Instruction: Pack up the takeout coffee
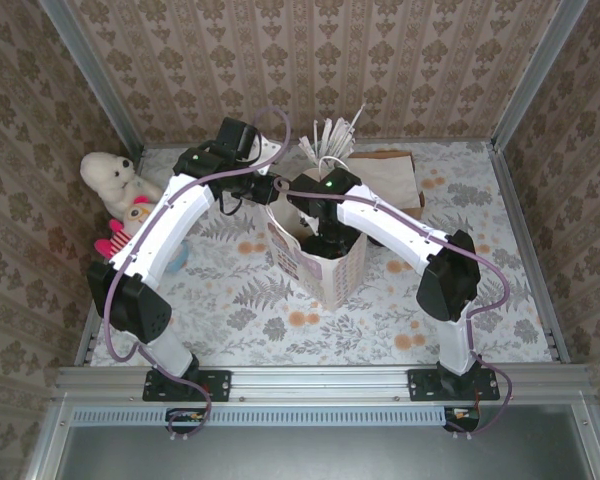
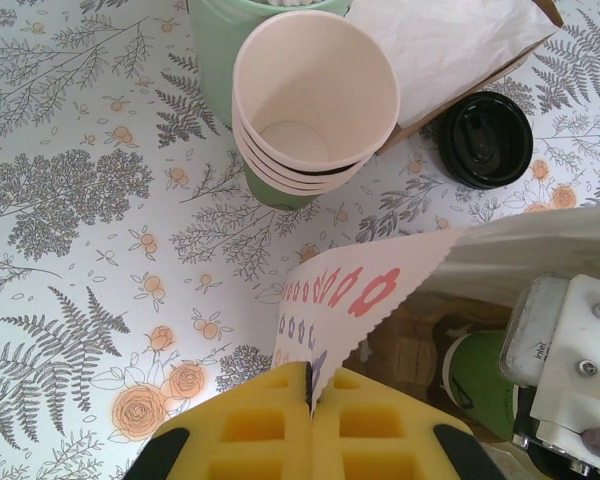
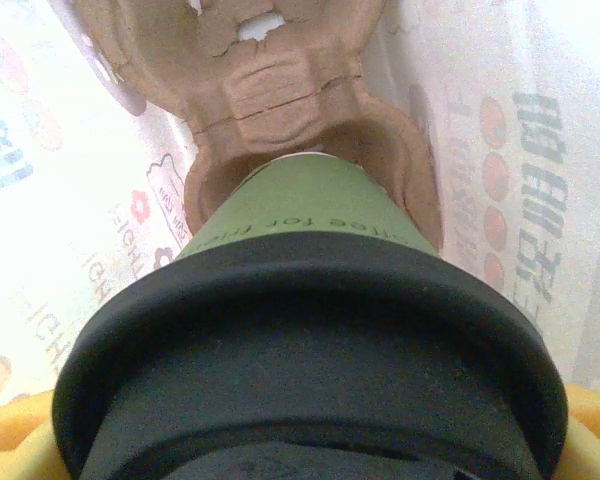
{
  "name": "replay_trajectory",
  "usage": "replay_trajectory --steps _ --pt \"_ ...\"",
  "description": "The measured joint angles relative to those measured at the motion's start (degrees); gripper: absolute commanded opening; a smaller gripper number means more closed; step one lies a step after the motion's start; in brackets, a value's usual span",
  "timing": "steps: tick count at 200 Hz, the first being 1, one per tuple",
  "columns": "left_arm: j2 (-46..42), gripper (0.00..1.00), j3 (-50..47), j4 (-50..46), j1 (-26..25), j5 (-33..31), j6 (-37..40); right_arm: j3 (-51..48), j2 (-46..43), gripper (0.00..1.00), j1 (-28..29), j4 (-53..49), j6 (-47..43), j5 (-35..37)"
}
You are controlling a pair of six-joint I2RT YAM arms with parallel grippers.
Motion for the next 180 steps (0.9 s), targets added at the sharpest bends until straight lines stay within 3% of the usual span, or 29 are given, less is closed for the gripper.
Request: replay_trajectory --steps 180 --pt "0.0 0.0 0.0 0.0 0.0 0.0 0.0 0.0 0.8 0.39 0.0 -0.7 0.6 0.1"
